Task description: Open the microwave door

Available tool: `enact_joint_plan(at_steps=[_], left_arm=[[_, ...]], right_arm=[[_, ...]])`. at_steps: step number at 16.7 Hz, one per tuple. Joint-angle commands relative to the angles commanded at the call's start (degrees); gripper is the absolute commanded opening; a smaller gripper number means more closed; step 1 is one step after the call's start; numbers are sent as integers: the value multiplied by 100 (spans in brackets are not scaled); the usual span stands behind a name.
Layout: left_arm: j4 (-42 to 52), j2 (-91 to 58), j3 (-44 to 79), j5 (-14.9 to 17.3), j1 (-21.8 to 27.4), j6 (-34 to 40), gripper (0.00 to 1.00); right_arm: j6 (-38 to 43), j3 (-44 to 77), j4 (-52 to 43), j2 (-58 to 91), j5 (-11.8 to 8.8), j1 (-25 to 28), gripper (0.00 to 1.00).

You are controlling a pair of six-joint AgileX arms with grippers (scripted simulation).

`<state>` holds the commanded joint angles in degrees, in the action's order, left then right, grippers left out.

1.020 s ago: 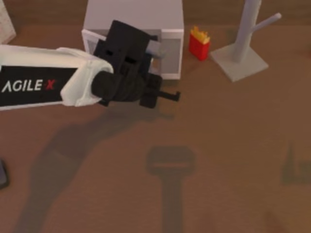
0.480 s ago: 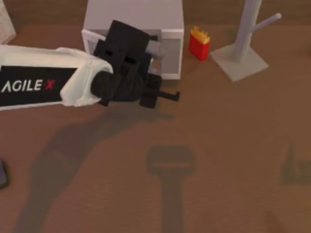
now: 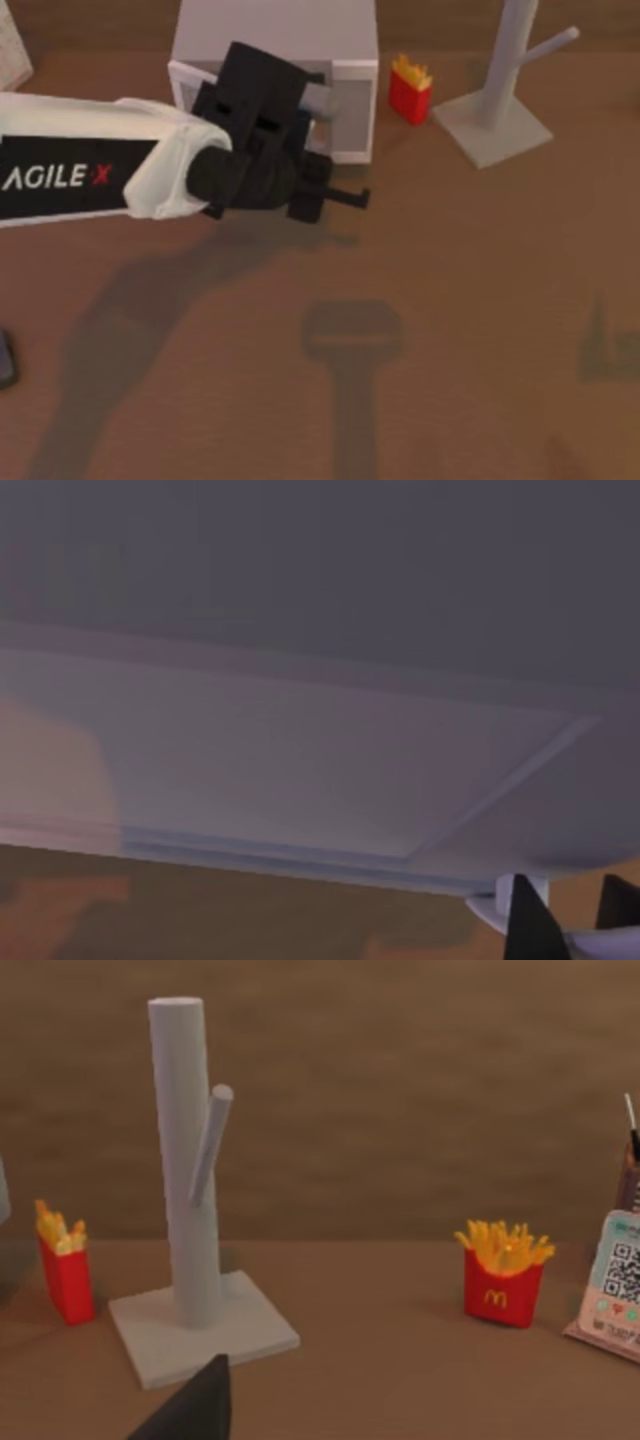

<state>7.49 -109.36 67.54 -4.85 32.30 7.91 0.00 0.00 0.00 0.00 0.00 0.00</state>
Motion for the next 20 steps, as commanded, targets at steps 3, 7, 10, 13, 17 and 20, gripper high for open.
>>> enact_joint_plan(at_steps=[3, 7, 10, 13, 17, 20], left_arm=[[3, -10, 20, 45, 45, 30, 0], [-41, 92, -126, 174, -40, -160, 0], [-98, 197, -259, 315, -121, -358, 0], [-104, 214, -298, 349, -140, -407, 0], [-104, 214, -298, 349, -140, -407, 0], [-104, 214, -298, 349, -140, -407, 0]], right_arm=[[0, 0, 0, 0, 0, 0, 100], [0, 0, 0, 0, 0, 0, 100], [0, 0, 0, 0, 0, 0, 100], [0, 0, 0, 0, 0, 0, 100], [0, 0, 0, 0, 0, 0, 100], [0, 0, 0, 0, 0, 0, 100]])
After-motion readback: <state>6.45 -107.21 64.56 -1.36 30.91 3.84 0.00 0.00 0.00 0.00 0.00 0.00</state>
